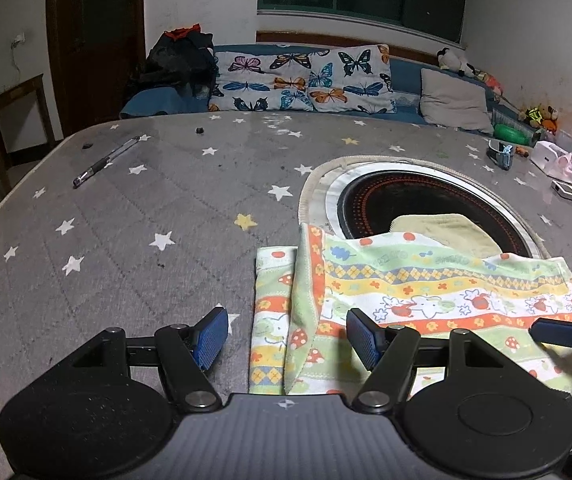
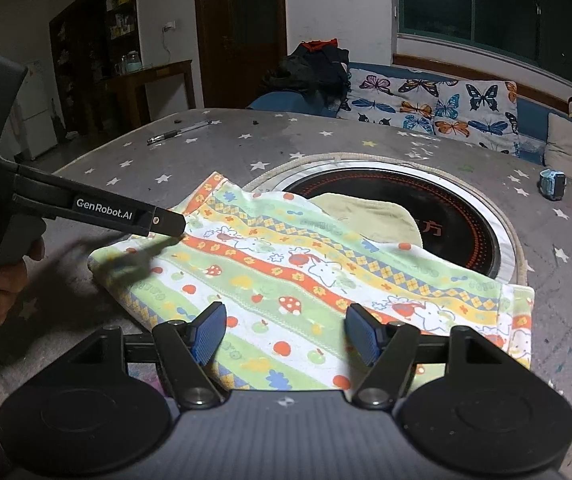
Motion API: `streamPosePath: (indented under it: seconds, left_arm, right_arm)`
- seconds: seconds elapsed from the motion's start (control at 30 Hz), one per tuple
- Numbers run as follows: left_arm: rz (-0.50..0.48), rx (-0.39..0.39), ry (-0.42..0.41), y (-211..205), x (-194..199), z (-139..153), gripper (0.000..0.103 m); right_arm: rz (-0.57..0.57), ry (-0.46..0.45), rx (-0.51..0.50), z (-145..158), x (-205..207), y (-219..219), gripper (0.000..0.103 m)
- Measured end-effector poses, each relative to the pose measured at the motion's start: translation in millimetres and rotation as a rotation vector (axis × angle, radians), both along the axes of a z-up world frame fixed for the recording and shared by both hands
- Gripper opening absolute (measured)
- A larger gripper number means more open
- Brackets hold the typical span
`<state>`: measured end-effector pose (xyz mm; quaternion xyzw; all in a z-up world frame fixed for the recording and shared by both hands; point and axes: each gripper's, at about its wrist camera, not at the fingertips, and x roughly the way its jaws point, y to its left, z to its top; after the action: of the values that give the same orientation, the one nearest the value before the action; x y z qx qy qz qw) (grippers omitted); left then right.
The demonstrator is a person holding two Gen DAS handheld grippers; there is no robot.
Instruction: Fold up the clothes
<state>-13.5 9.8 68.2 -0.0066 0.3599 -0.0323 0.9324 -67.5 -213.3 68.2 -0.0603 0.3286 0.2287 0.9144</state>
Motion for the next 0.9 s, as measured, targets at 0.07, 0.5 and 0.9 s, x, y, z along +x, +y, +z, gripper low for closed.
streamPosePath:
  seconds: [0.07,0.5,0.9]
  left_arm:
    - [-0.002,0.003,-0.003,-1.1,-0.6,1.7,0.069]
    - [-0.024,0.001,-0.005,-8.6,-4.2,3.3,0.069]
    - [-0.023,-0.004,0.011,-8.6,-2.8,-2.1,0.069]
  right_arm:
    - [0.0,0.0,0.001,0.7,-0.6,0.6,0.068]
    - [-0.001,-0.003,0.008,1.4,-3.0,-2.0,0.069]
    - [-0.001,0.001,0.014,-0.1,-3.1,-2.9,0.07]
